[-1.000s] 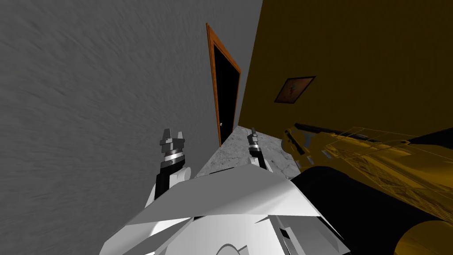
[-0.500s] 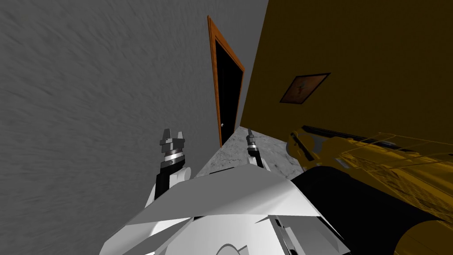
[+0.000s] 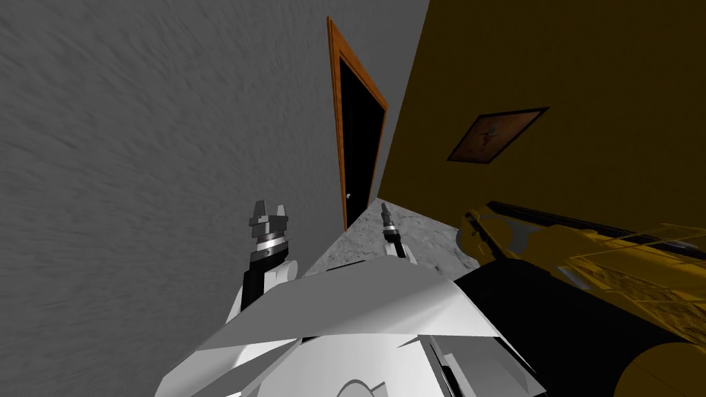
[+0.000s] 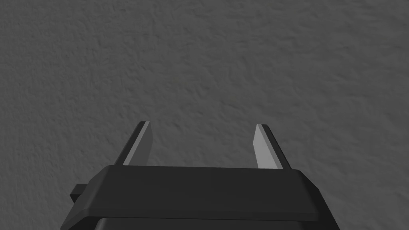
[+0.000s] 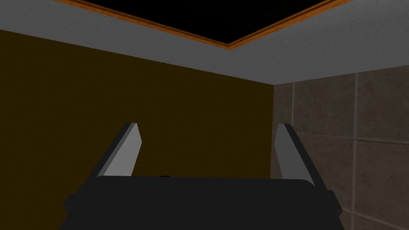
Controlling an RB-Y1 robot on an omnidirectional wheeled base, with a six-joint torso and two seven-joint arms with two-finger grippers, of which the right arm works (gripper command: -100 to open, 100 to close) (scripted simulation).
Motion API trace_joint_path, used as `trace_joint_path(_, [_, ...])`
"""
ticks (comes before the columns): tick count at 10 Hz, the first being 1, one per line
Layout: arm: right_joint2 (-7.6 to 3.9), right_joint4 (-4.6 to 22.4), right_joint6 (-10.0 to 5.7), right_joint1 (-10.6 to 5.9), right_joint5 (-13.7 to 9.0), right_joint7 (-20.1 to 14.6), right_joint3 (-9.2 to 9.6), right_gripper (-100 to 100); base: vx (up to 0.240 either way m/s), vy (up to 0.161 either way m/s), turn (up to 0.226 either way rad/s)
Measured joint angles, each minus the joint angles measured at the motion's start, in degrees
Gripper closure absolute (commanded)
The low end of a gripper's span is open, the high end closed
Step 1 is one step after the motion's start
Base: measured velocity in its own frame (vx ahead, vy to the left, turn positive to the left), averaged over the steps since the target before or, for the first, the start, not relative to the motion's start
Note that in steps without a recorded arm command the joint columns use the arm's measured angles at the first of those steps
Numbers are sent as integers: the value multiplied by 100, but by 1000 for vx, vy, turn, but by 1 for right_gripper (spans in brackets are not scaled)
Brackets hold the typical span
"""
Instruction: Pull the door open
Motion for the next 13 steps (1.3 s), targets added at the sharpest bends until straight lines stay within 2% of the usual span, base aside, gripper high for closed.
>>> trace_joint_path(5, [-159, 934, -302, -398, 269, 559, -131, -100, 67, -62, 109])
trace_joint_path(7, [-170, 1343, -458, -581, 437, 879, -158, -100, 80, -101, 161])
trace_joint_path(13, [-258, 2344, -747, -1029, 772, 1579, -261, -100, 53, -60, 100])
